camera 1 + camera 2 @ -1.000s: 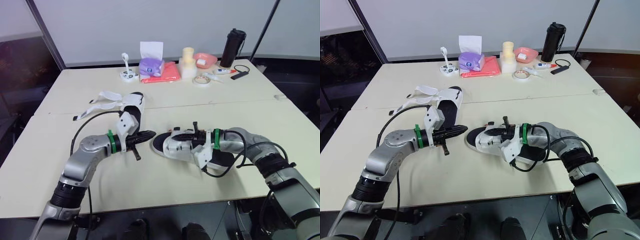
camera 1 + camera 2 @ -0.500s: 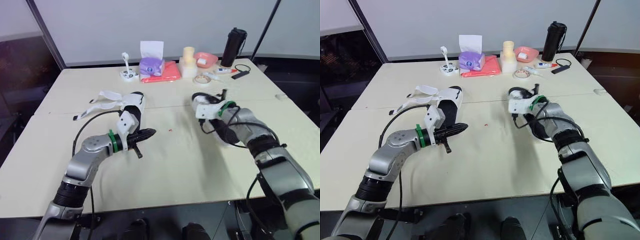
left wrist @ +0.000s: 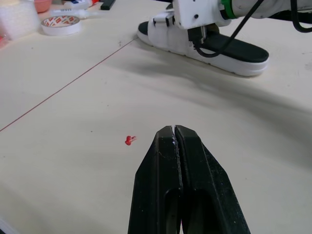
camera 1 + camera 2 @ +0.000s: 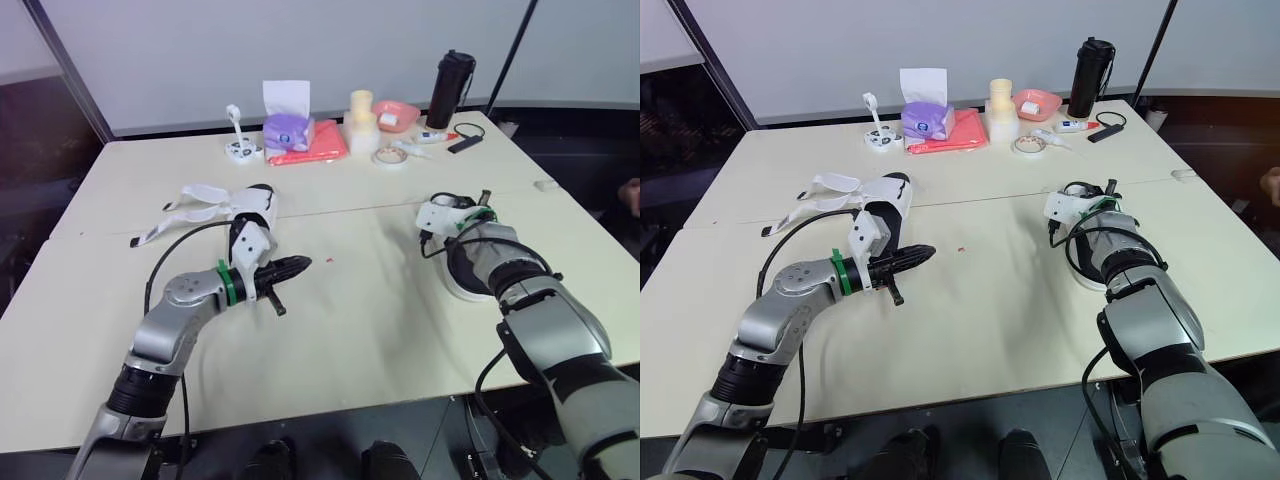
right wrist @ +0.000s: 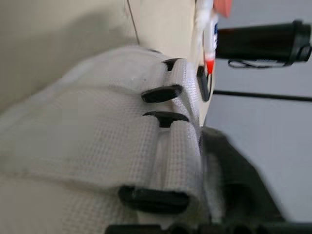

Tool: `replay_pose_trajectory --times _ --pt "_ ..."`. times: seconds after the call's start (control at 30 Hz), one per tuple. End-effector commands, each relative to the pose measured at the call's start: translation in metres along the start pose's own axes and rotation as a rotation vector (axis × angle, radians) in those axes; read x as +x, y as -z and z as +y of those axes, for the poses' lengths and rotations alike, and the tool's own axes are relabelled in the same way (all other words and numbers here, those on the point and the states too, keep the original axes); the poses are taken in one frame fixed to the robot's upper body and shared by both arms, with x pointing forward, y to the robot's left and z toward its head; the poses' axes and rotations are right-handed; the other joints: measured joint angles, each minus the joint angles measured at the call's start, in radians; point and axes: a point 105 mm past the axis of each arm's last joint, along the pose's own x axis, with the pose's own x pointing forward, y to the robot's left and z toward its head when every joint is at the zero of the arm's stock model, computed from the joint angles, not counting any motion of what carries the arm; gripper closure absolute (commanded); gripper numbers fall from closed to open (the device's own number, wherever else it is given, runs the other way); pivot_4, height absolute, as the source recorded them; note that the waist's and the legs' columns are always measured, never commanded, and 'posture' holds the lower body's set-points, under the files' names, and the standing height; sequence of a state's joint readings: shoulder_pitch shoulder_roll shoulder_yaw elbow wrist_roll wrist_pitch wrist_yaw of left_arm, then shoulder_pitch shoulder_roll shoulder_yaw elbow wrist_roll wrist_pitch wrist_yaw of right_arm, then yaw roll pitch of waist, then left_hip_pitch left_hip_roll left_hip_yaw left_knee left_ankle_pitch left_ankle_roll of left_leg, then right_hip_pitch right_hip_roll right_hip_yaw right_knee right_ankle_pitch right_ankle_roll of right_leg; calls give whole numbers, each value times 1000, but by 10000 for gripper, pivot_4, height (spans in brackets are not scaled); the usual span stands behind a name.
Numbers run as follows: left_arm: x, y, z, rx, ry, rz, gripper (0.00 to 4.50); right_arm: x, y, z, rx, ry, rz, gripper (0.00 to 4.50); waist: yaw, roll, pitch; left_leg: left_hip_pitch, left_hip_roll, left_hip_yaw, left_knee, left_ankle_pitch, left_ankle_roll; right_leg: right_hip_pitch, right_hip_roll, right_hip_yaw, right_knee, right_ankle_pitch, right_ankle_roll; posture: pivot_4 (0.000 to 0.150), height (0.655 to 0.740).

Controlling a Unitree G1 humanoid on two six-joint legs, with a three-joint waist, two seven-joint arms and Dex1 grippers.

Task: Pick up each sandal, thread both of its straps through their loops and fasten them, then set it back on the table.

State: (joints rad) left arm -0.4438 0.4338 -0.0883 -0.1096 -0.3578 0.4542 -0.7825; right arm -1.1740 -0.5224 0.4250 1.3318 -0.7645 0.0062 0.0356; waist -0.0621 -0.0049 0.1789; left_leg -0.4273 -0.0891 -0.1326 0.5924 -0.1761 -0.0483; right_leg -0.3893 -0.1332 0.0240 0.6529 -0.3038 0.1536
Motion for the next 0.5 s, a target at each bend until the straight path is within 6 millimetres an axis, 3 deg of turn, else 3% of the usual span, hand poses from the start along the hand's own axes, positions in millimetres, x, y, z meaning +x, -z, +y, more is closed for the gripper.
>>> replay_pose_trajectory --times 0.03,0.1,0.27,0.5 --pt "-1 -12 -2 32 4 -33 45000 0 -4 -3 14 -10 -28 10585 -5 0 0 0 0 0 0 0 0 0 0 0 0 0 0 1500 7400" --pt "0 -12 -3 32 8 -33 45000 -2 0 7 2 -63 -35 606 -6 0 0 0 0 0 1 0 0 0 0 0 1 0 0 1500 7400" --pt "0 -15 1 44 10 -31 45000 -17 4 25 43 -229 -104 185 2 -2 -1 1 0 -1 3 -2 4 3 0 -1 1 0 0 1500 7400" --pt "-1 -24 15 135 -57 -41 45000 -116 -7 34 297 -461 -241 185 23 -3 -3 2 1 -3 5 -3 5 6 1 -4 0 0 0 1500 7400"
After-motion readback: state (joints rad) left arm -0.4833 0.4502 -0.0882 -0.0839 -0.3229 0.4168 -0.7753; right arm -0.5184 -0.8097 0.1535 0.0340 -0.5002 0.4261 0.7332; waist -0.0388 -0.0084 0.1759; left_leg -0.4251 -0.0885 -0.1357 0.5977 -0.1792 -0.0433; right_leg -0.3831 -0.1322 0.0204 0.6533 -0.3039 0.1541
